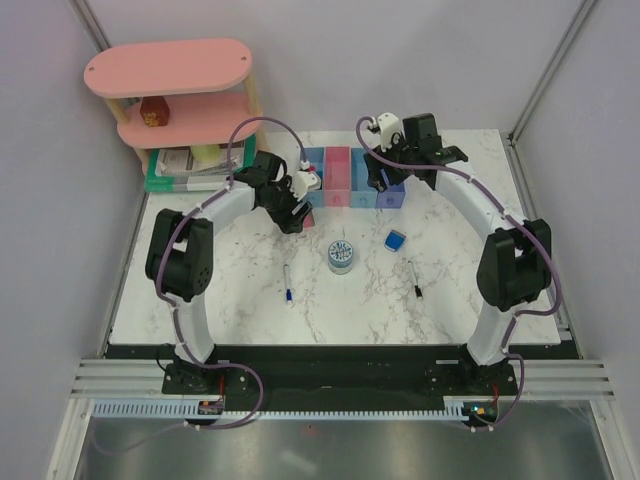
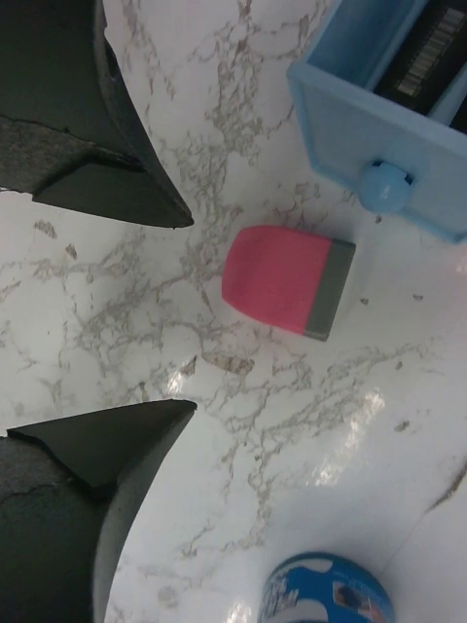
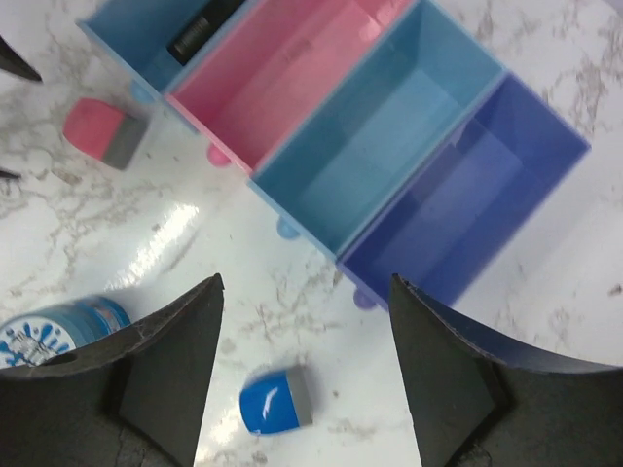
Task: Sort the stationery into containers
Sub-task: Pick up the stationery from the center of the board.
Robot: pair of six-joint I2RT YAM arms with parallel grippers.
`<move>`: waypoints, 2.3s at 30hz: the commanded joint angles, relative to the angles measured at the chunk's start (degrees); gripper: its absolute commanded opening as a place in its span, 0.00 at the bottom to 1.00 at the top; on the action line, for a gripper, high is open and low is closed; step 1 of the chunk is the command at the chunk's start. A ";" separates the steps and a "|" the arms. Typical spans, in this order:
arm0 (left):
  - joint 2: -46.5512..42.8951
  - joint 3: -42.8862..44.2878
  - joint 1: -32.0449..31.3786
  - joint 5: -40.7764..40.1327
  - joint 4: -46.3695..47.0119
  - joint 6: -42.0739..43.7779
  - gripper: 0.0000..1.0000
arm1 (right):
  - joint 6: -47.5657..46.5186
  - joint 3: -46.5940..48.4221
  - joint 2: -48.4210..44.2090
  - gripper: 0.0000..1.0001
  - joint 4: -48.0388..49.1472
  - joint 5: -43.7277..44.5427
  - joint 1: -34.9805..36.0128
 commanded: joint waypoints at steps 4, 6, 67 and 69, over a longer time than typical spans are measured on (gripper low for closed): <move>6.26 8.06 0.04 -5.36 1.37 7.26 0.82 | -2.53 -2.76 -6.43 0.77 -4.61 1.11 -0.86; 6.53 8.24 -0.22 -4.05 1.37 9.01 0.83 | -2.18 -2.59 -6.44 0.77 -4.79 1.28 -1.03; -5.33 14.47 -1.80 3.62 -6.89 6.65 0.07 | 10.48 14.63 16.32 0.71 -1.71 5.33 -7.45; -5.69 14.83 -1.80 3.18 -6.89 5.08 0.07 | 10.22 15.16 18.08 0.70 -1.71 5.50 -6.75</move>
